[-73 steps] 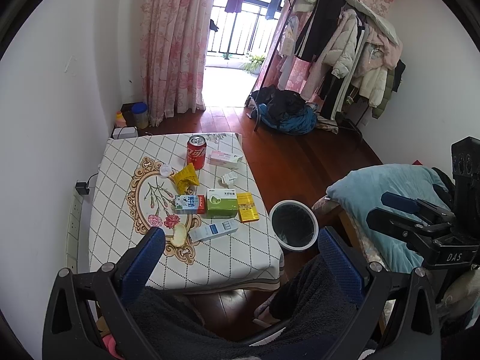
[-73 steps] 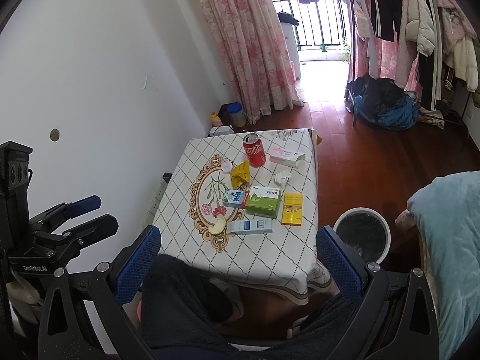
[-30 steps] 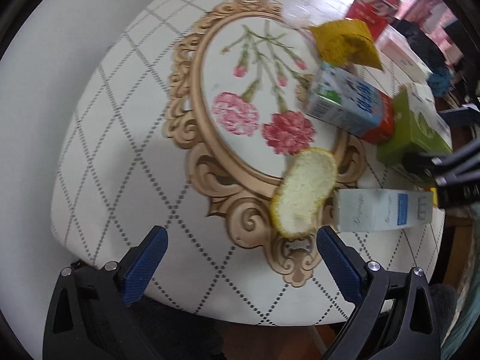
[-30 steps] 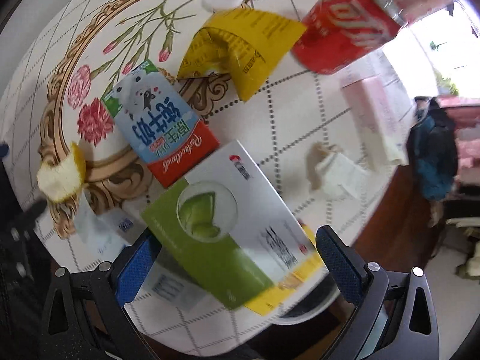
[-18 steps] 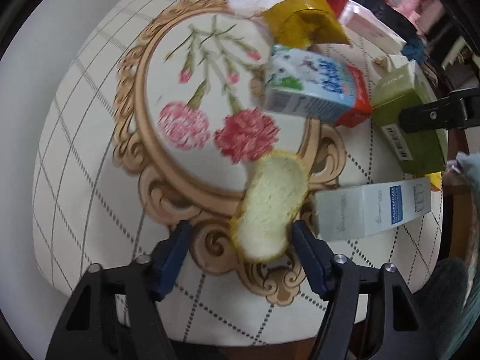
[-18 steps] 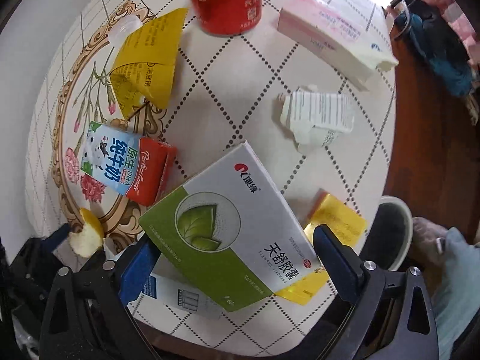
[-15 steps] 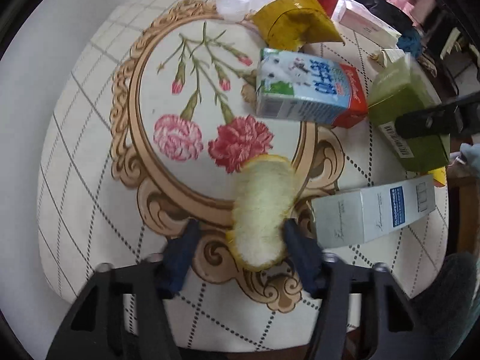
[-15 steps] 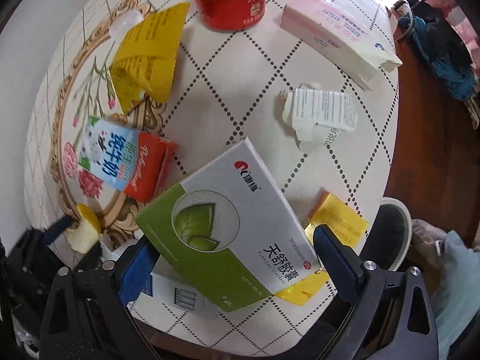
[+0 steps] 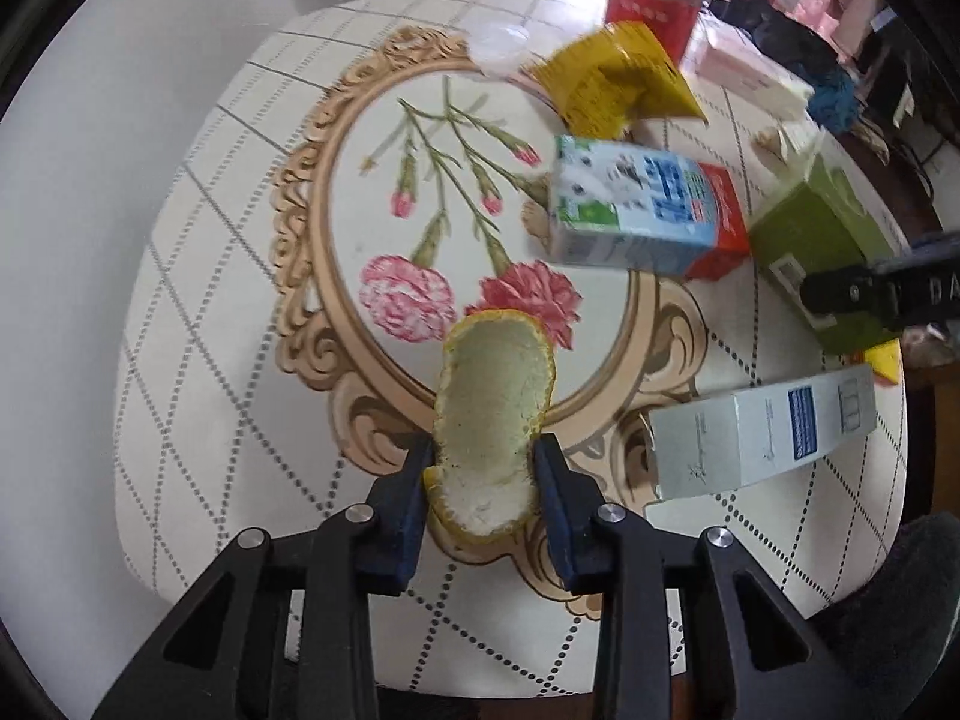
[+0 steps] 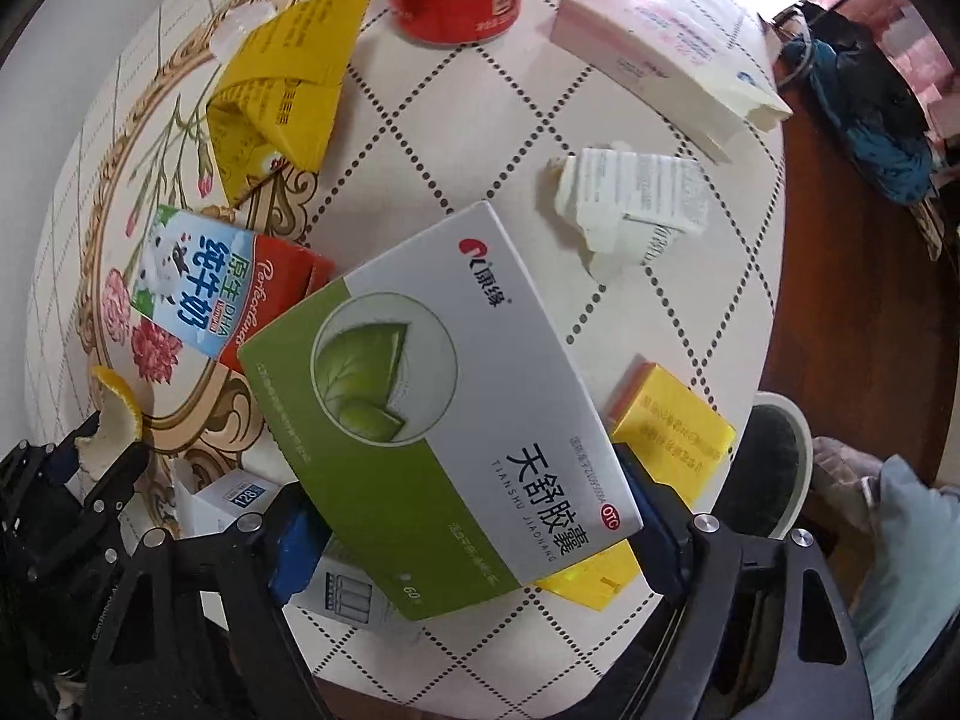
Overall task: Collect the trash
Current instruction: 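Grasp the bread slice with the left tool while the right tool grasps the green medicine box, then carry bread and green box to the white bin and open both tools over it, then move both tools back toward the table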
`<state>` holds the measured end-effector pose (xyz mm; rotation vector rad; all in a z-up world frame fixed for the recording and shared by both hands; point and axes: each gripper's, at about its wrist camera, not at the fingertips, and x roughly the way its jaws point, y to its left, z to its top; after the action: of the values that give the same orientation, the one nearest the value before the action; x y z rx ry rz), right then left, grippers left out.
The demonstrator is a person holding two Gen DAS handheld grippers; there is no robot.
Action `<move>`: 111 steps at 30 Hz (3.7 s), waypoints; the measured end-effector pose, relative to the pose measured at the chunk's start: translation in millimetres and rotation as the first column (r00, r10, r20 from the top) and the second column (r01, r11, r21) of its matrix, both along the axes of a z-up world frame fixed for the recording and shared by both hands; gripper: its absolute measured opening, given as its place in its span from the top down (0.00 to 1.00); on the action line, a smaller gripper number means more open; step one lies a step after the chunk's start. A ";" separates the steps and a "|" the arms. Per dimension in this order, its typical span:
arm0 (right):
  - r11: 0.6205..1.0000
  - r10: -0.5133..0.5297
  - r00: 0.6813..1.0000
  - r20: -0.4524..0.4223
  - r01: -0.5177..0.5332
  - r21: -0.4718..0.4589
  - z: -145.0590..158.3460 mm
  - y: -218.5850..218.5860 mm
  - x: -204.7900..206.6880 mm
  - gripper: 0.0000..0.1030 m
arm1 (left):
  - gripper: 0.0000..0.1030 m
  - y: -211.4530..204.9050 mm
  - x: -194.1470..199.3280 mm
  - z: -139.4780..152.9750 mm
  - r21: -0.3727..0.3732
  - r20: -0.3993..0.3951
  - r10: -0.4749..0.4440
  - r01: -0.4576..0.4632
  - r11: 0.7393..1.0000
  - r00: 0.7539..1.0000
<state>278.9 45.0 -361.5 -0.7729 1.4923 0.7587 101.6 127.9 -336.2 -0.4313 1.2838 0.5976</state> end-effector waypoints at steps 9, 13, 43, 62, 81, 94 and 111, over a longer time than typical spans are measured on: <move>0.997 -0.044 0.997 0.061 0.041 0.061 25.8 -0.8 -6.5 0.18 | 0.71 12.2 -5.6 28.2 0.079 0.016 0.070 -0.071 0.994 0.997; 0.990 -0.088 0.989 0.120 0.073 0.120 53.1 -4.9 -3.9 0.19 | 0.71 6.5 -7.3 51.2 0.117 0.058 0.075 -0.081 0.990 0.996; 0.665 -0.714 0.700 -0.003 0.680 0.309 71.0 -362.2 138.3 0.20 | 0.70 -220.0 264.5 60.5 -0.271 0.273 -0.363 0.433 0.860 0.891; 0.642 -0.761 0.648 -0.034 0.760 0.101 -70.8 -383.7 185.3 0.00 | 0.04 -239.7 329.9 -17.2 -0.212 0.042 -0.395 0.395 0.894 0.918; 0.702 -0.709 0.690 0.145 0.673 0.234 67.8 -383.9 88.3 0.00 | 0.04 -253.2 223.1 82.8 0.060 0.085 -0.401 0.397 0.916 0.912; 0.680 -0.719 0.667 0.198 0.615 0.400 183.5 -393.7 17.4 0.00 | 0.04 -254.4 151.5 176.6 0.112 0.241 -0.390 0.373 0.921 0.889; 0.752 -0.597 0.802 -0.016 0.566 0.337 113.2 -271.5 -32.5 0.00 | 0.05 -122.8 75.3 84.4 0.224 -0.021 -0.369 0.364 0.904 0.929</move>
<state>246.4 -226.6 -248.3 -0.0592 1.3641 0.4577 176.9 5.1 -251.9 -0.0033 1.2198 0.4097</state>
